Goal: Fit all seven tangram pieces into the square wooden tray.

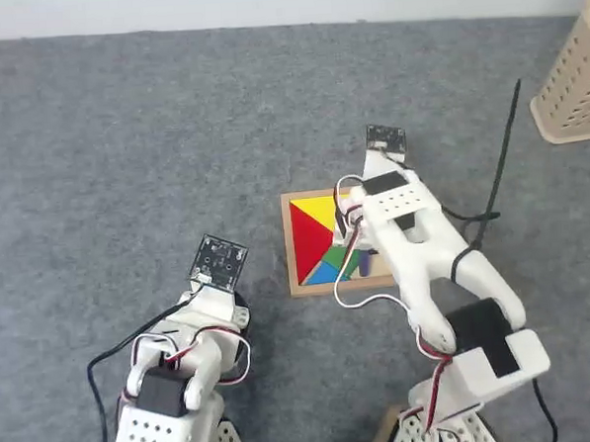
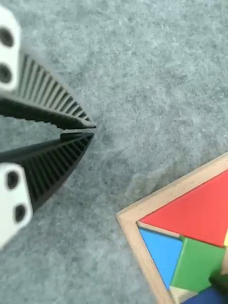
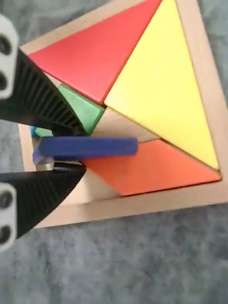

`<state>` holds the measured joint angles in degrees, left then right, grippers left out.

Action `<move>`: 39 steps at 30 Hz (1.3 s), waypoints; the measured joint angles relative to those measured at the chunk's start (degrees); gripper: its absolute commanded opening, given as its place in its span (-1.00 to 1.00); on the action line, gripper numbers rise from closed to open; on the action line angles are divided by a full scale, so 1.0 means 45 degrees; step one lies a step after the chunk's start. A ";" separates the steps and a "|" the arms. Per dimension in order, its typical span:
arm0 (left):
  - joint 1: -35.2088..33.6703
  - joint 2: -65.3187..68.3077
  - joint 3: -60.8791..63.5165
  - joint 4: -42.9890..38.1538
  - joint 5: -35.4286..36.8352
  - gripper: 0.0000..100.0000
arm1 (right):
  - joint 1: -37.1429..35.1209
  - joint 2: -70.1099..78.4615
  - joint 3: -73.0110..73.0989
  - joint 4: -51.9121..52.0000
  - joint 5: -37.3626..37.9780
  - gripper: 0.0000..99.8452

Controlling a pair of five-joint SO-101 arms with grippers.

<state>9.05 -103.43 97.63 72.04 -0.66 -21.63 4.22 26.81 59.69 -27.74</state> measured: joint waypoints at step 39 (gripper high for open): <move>0.0000 0.0000 0.0000 0.0000 0.0000 -0.98 | 0.1368 -0.0469 -0.0117 0.1661 0.2794 -0.73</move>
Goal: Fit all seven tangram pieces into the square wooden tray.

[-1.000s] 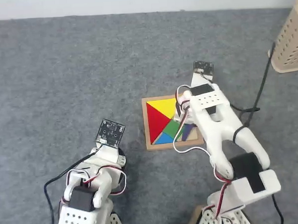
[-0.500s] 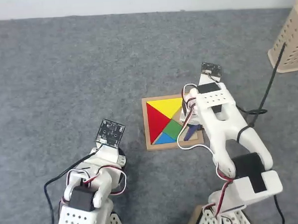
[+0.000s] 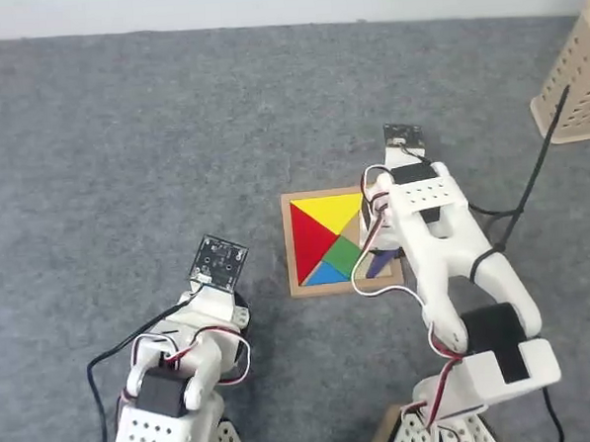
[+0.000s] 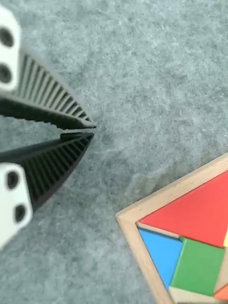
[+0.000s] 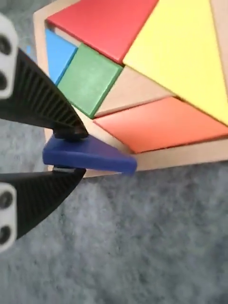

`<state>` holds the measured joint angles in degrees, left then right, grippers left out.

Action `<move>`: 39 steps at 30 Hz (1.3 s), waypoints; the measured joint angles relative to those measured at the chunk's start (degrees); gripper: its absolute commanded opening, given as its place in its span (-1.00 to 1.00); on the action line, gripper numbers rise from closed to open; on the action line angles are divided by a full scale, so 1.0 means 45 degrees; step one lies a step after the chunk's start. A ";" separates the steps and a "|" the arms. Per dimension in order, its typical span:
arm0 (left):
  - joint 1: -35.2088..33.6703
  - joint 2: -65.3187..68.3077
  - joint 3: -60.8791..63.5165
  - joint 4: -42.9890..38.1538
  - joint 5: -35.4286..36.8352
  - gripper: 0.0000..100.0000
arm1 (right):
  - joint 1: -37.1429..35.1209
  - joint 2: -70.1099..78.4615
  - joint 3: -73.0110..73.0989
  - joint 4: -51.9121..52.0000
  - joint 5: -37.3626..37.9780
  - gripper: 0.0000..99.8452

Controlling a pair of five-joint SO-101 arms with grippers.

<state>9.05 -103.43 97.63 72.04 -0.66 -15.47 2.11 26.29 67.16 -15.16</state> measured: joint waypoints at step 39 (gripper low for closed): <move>0.0000 0.0000 0.0000 0.0000 0.0000 -0.98 | -0.0254 0.0000 0.0684 -0.0821 0.1719 -0.82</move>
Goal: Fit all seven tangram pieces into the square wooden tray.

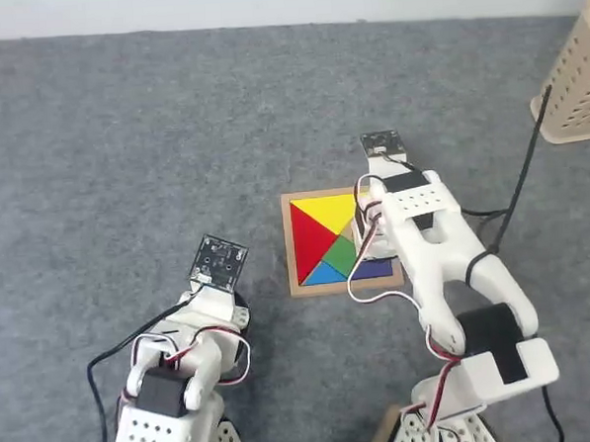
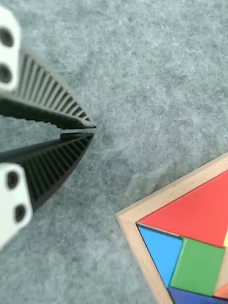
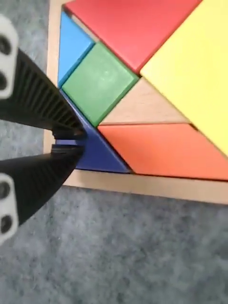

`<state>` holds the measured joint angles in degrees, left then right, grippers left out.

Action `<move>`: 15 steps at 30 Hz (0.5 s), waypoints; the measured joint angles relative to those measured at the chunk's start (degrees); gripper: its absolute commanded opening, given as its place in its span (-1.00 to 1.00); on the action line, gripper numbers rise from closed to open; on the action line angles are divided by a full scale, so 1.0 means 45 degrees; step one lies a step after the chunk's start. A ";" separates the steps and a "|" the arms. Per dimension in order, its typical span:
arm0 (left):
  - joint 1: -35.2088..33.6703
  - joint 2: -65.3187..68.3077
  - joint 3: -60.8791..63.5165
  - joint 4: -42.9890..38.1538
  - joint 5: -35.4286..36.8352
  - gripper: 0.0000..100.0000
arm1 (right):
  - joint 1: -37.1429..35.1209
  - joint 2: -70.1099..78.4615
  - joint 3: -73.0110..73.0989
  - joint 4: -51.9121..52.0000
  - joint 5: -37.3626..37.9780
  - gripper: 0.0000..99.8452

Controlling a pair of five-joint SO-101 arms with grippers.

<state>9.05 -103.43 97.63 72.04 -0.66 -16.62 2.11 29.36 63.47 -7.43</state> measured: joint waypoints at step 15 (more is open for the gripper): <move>0.0000 0.0000 0.0000 0.0000 0.0000 -0.98 | 0.0274 -0.6330 0.4044 -0.1934 0.1602 -0.98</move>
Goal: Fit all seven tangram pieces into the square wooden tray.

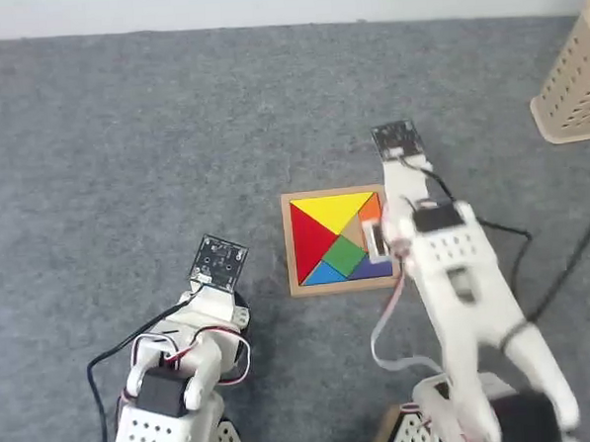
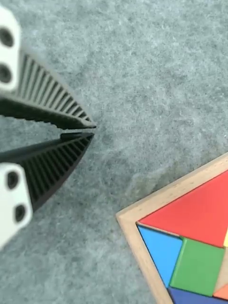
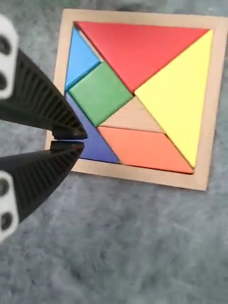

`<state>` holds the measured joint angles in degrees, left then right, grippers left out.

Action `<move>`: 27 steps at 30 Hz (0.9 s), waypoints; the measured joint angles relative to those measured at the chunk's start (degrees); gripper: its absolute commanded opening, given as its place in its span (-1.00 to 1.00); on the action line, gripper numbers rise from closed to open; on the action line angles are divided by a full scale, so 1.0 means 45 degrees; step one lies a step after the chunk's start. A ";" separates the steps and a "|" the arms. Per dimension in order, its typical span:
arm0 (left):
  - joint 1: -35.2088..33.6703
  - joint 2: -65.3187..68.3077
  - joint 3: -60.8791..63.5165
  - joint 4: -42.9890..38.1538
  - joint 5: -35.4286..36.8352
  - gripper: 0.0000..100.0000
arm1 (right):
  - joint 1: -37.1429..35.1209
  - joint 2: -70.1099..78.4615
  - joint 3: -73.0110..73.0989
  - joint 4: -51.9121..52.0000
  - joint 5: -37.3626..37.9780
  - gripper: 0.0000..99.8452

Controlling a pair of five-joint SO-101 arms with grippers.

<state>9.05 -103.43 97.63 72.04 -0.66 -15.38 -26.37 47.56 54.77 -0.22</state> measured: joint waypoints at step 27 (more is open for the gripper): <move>0.0000 0.0000 0.0000 0.0000 0.0000 -0.98 | 0.2696 -1.1995 0.9241 -0.0195 0.2286 -0.98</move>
<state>9.05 -103.43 97.63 72.04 -0.66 -3.25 -80.35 89.14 53.89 10.07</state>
